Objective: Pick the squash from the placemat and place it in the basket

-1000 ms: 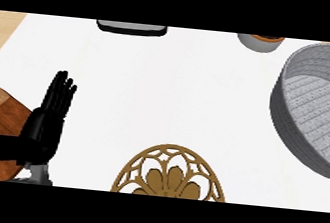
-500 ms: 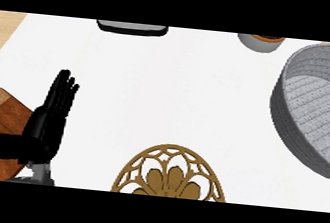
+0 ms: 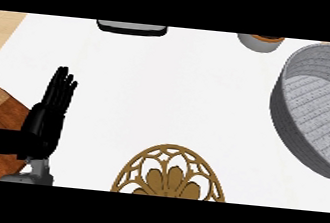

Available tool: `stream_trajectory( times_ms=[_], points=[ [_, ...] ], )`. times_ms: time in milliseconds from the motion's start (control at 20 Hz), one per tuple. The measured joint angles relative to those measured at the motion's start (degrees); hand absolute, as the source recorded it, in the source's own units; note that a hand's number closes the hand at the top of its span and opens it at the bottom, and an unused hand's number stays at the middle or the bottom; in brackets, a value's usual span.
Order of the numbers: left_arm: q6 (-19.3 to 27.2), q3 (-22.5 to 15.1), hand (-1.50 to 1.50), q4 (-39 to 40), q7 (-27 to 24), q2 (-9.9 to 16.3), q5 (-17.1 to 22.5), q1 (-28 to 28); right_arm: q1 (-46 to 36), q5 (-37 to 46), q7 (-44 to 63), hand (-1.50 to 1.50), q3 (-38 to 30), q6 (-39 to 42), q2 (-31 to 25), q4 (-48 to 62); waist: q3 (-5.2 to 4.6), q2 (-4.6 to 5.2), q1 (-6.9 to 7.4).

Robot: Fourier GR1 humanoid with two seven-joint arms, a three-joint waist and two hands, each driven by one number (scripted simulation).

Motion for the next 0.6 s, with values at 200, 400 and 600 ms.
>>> stream_trajectory(
  times_ms=[200,400,600],
  points=[
    [0.3,-1.1,0.0,-1.2,0.1,-0.7,-0.7,1.0,-2.8,-0.3,-0.6,-1.5,-1.4,-1.9,-0.7,6.3,0.01,0.01,0.16],
    [0.0,-0.8,0.0,0.5,-0.8,-0.8,-0.8,0.4,-4.0,0.0,-4.5,-1.5,-1.4,-2.4,-2.8,13.0,0.02,0.04,0.12],
    [-0.2,-0.7,0.0,-1.2,0.5,-0.5,-0.5,0.8,-7.0,-0.5,-8.1,-1.5,-1.4,-4.2,-3.1,19.5,-0.02,0.03,0.2]
  ],
)
